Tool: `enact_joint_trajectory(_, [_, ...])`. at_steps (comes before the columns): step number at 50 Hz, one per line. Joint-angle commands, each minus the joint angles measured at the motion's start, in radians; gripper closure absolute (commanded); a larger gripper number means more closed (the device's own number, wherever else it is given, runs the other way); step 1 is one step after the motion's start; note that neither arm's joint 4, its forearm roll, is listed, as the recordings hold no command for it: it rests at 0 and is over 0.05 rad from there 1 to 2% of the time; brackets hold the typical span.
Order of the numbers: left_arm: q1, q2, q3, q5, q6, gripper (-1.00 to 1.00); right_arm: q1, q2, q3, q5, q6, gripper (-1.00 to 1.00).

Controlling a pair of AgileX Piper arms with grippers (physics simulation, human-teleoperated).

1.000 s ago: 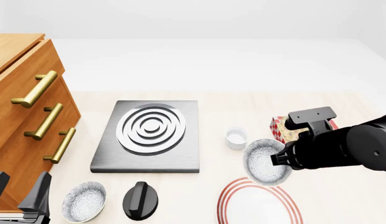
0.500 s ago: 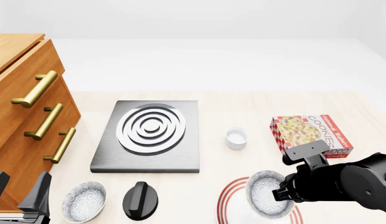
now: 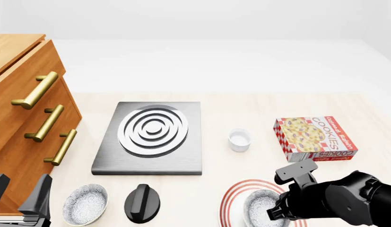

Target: Pick the akita bowl between the plate and the ramekin and place it on the plate.

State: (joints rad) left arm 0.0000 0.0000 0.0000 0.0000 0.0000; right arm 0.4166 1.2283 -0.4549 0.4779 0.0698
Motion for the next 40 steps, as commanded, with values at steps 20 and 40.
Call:
enact_joint_trajectory(20, [0.000,0.000,0.000,0.000,0.000,-1.00,-0.067,-0.230,-0.222,0.296,-0.021,-1.00])
enact_joint_trajectory(40, [0.000,0.000,0.000,0.000,0.000,-1.00,0.039,-0.525,-0.481,0.590,0.179,-1.00])
